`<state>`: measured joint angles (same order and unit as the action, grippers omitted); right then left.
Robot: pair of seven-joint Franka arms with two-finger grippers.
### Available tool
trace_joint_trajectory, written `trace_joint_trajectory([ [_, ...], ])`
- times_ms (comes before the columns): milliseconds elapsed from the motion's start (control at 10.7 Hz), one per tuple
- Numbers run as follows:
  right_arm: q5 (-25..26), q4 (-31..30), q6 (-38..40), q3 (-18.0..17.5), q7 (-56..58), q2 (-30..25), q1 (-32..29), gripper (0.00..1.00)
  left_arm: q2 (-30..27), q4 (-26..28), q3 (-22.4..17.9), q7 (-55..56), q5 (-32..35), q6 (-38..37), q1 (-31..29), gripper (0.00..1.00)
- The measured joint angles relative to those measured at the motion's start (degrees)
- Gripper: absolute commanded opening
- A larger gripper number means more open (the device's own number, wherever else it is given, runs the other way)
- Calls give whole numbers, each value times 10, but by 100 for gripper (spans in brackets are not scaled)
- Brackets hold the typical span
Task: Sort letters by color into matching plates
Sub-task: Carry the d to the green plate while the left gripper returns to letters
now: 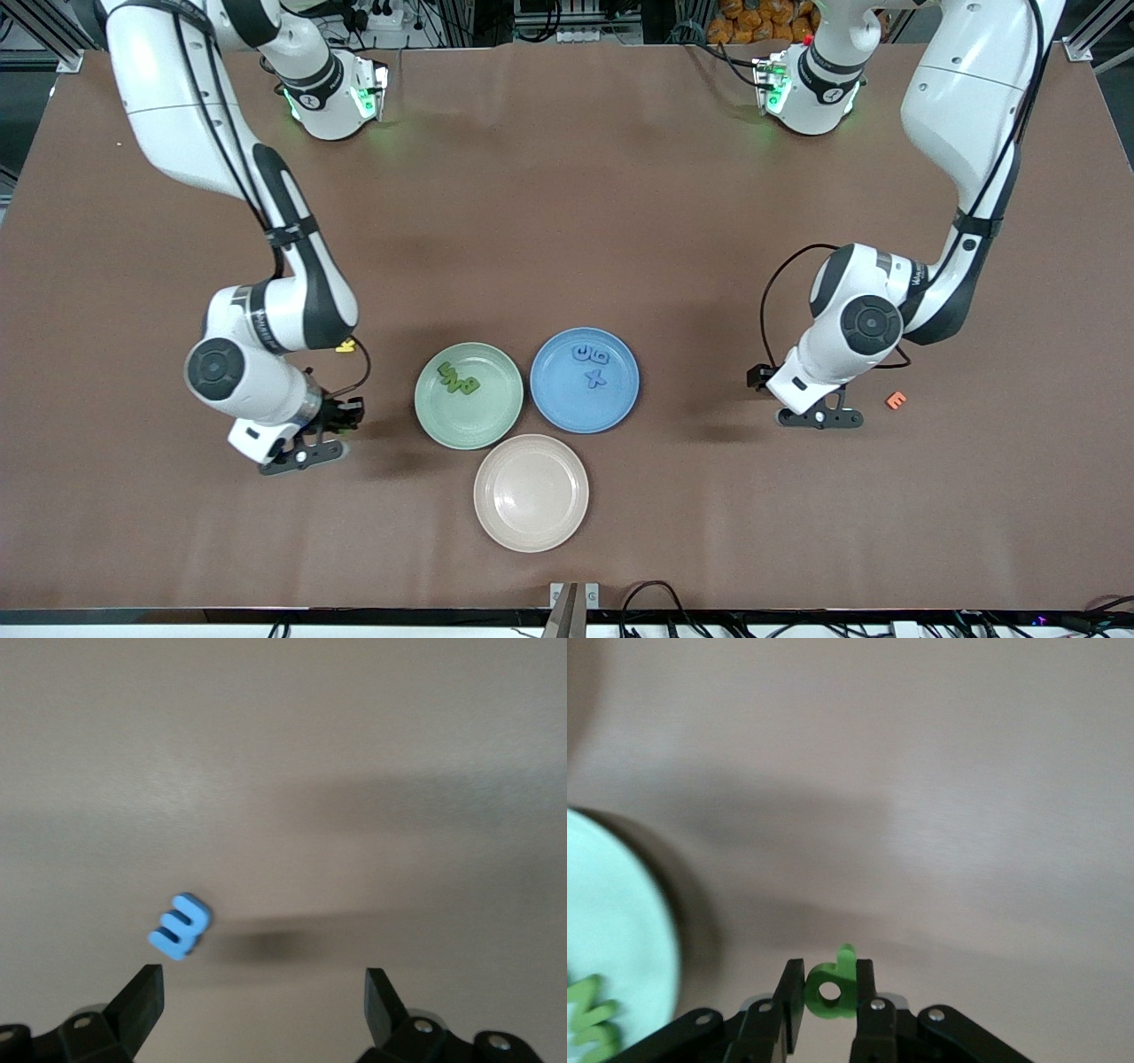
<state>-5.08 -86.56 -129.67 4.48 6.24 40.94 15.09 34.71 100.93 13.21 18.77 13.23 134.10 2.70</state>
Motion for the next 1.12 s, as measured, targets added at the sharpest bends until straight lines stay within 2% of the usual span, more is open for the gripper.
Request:
trace_joint_trajectory([
  [280,2,1,1,-1,0,0,55,9,-1,3,0,-98,0,0,-14,100],
  [654,3,1,1,-9,0,0,100,9,0,5,2,-291,0,0,-20,100],
  [841,4,1,2,-11,0,0,112,14,9,1,4,-345,0,0,-17,100],
  [1028,5,1,3,-12,0,0,120,100,28,-14,3,-391,0,1,-19,100],
  [1121,5,1,3,-12,0,0,124,100,40,-24,1,-408,0,1,-20,100],
])
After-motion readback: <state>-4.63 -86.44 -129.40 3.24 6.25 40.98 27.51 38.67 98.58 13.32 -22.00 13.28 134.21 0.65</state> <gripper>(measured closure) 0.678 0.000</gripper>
